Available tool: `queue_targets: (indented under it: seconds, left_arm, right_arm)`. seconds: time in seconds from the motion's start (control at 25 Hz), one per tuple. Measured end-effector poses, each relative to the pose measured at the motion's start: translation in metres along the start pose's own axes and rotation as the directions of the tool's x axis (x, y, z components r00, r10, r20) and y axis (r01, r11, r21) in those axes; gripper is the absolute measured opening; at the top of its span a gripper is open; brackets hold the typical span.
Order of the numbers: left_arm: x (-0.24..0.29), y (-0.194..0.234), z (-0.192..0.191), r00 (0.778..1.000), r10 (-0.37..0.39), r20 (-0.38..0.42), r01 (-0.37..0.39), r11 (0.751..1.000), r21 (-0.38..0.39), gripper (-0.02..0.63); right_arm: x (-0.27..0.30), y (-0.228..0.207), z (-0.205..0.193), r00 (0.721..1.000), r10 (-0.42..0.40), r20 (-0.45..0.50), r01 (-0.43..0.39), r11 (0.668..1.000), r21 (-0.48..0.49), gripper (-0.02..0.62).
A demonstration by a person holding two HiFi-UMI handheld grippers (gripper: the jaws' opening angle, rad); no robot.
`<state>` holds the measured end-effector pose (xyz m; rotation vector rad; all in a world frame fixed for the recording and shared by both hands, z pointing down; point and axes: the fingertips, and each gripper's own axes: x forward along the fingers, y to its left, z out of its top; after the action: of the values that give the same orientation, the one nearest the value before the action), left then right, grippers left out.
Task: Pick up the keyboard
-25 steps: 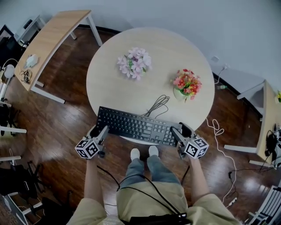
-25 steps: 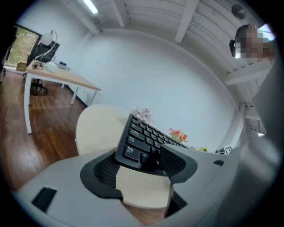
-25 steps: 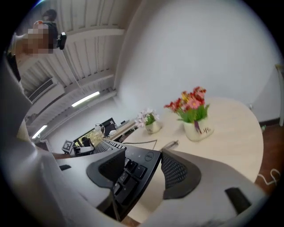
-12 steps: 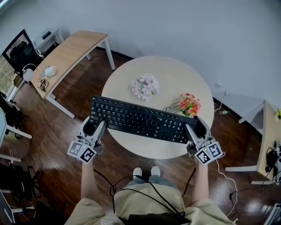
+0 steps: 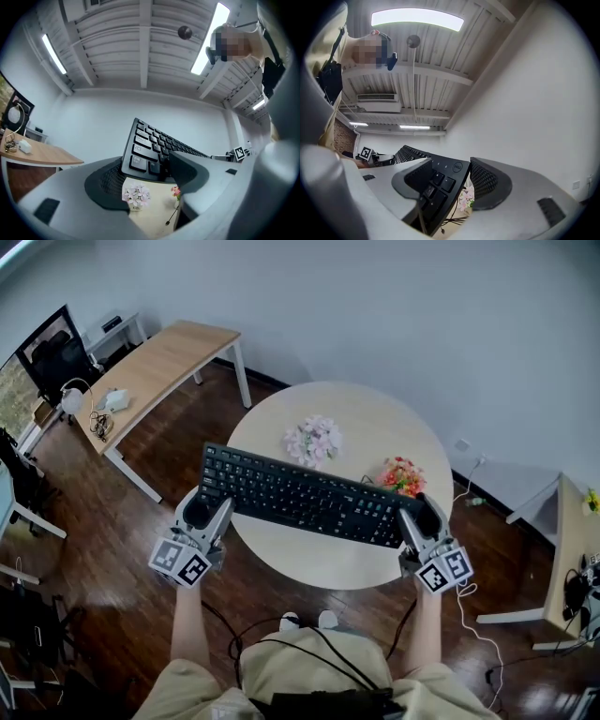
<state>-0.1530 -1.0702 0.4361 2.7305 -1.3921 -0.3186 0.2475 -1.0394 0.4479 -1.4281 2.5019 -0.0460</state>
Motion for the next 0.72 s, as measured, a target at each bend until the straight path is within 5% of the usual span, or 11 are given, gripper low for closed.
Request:
queue_targets:
  seconds: [0.72]
  left_arm:
    - [0.017, -0.012, 0.002, 0.999, -0.020, 0.026, 0.021, 0.999, -0.026, 0.270]
  right_arm:
    - [-0.007, -0.009, 0.022, 1.000, 0.009, 0.010, -0.009, 0.999, -0.037, 0.258]
